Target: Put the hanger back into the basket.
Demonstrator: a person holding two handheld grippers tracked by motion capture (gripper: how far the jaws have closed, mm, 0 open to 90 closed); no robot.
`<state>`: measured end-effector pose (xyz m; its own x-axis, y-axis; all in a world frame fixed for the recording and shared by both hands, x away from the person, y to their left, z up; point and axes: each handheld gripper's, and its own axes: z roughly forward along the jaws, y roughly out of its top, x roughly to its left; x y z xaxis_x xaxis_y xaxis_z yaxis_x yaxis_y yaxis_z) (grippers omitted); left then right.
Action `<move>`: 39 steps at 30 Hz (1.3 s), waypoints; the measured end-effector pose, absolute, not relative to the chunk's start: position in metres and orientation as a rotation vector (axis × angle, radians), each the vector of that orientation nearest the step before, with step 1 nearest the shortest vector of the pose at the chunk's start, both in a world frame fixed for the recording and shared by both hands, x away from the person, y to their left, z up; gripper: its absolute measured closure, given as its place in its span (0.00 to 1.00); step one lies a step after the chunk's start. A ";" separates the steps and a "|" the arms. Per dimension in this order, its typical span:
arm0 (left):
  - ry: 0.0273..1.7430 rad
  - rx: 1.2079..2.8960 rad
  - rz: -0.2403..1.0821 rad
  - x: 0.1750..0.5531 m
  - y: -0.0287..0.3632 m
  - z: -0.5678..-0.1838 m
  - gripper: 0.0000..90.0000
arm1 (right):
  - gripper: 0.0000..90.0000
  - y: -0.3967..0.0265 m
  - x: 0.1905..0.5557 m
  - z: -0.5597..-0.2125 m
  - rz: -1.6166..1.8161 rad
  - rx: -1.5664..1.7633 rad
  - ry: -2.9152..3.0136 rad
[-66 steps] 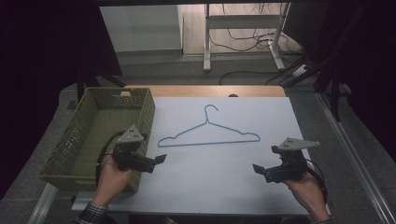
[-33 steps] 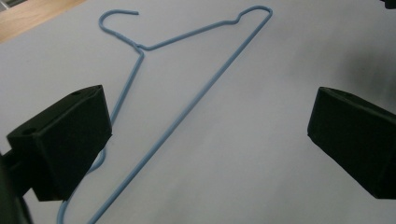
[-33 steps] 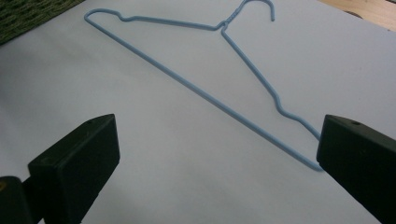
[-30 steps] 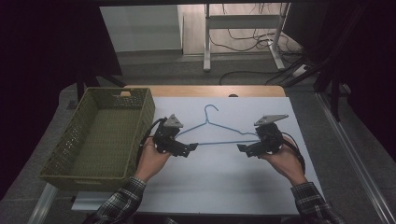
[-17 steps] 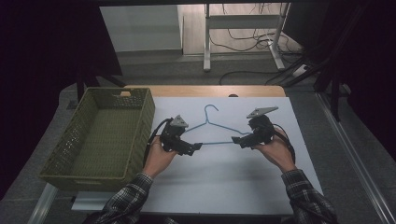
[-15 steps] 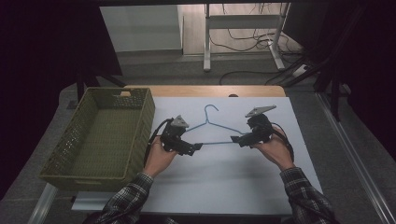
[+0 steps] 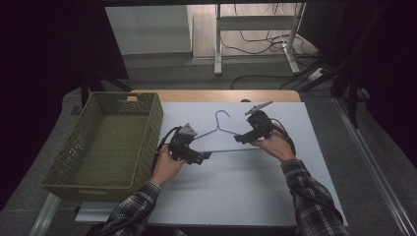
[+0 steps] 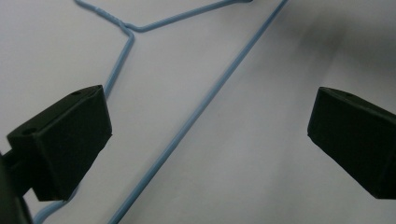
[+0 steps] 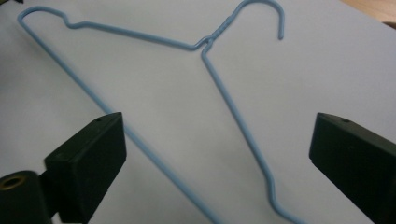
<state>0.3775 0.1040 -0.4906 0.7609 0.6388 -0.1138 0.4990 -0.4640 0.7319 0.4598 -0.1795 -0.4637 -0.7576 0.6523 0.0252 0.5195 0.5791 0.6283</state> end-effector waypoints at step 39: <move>0.954 2.134 0.203 0.391 0.106 -0.503 0.01 | 0.95 -0.140 0.517 -0.509 0.791 0.586 2.786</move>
<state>0.3913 0.1056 -0.5026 0.7062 0.6904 -0.1566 0.5669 -0.4190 0.7093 0.5170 -0.1404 -0.5090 -0.9045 0.4206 -0.0702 0.3209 0.7799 0.5374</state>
